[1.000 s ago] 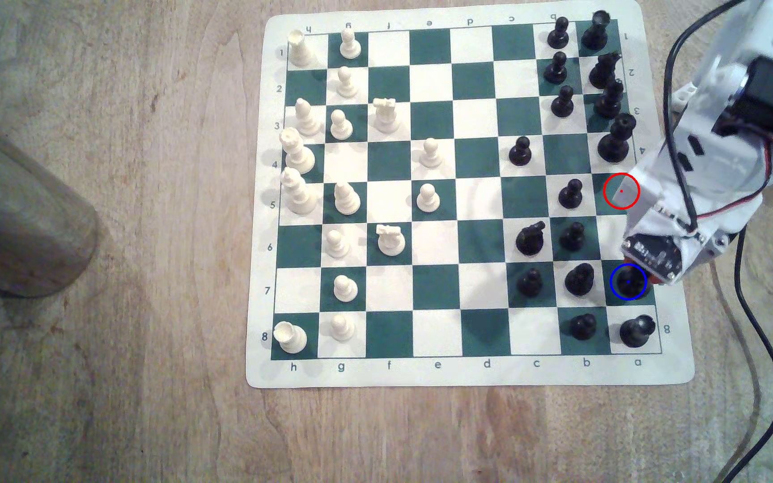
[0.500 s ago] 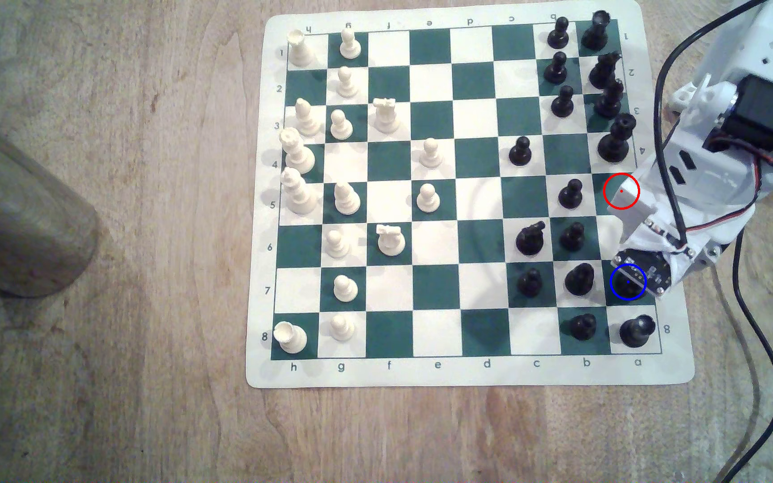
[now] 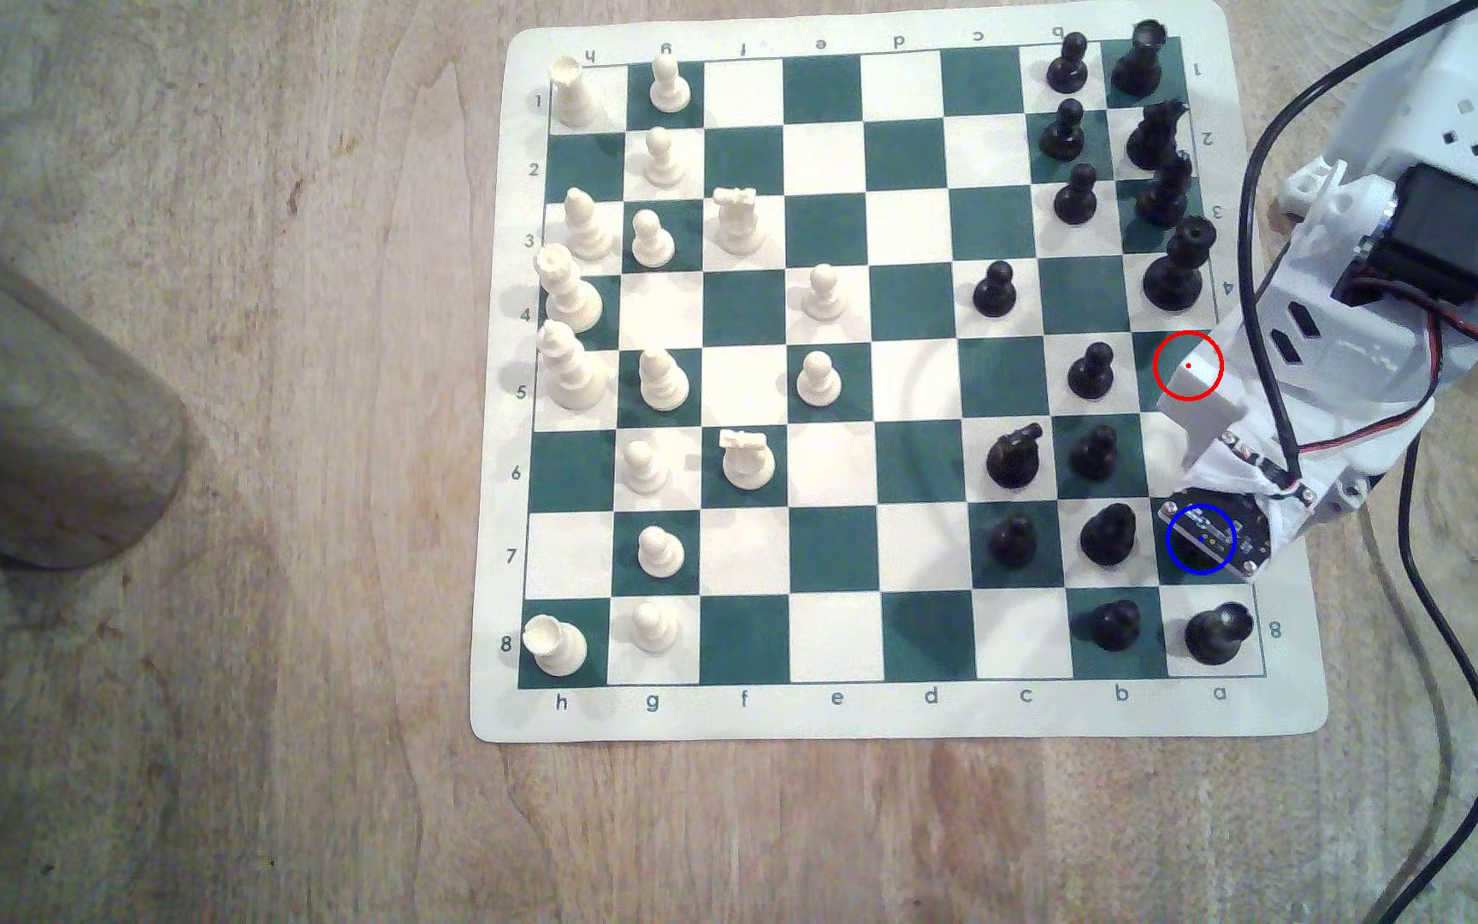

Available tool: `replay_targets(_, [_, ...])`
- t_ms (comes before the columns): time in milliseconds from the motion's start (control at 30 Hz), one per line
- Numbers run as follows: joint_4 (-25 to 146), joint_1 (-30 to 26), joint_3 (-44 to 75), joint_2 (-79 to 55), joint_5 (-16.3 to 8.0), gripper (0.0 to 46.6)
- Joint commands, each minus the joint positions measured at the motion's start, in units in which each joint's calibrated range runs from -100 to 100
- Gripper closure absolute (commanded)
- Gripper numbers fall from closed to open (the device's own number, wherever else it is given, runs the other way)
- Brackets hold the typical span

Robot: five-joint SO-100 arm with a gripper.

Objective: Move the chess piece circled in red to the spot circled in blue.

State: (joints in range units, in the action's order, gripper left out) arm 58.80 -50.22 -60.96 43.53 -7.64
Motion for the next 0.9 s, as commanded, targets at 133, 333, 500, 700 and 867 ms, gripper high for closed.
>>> replay_targets(133, [-1.5, 0.4, 1.1, -0.1, 0.0, 46.4])
replay_targets(333, [-1.6, 1.0, 0.3, -0.6, 0.2, 46.4])
replay_targets(500, [-1.6, 1.3, -0.4, -0.3, 0.1, 42.1])
replay_targets(700, [-0.2, 1.2, -1.0, 0.5, -0.5, 29.0])
replay_targets(867, [2.9, 1.5, -1.0, 4.4, -0.6, 27.3])
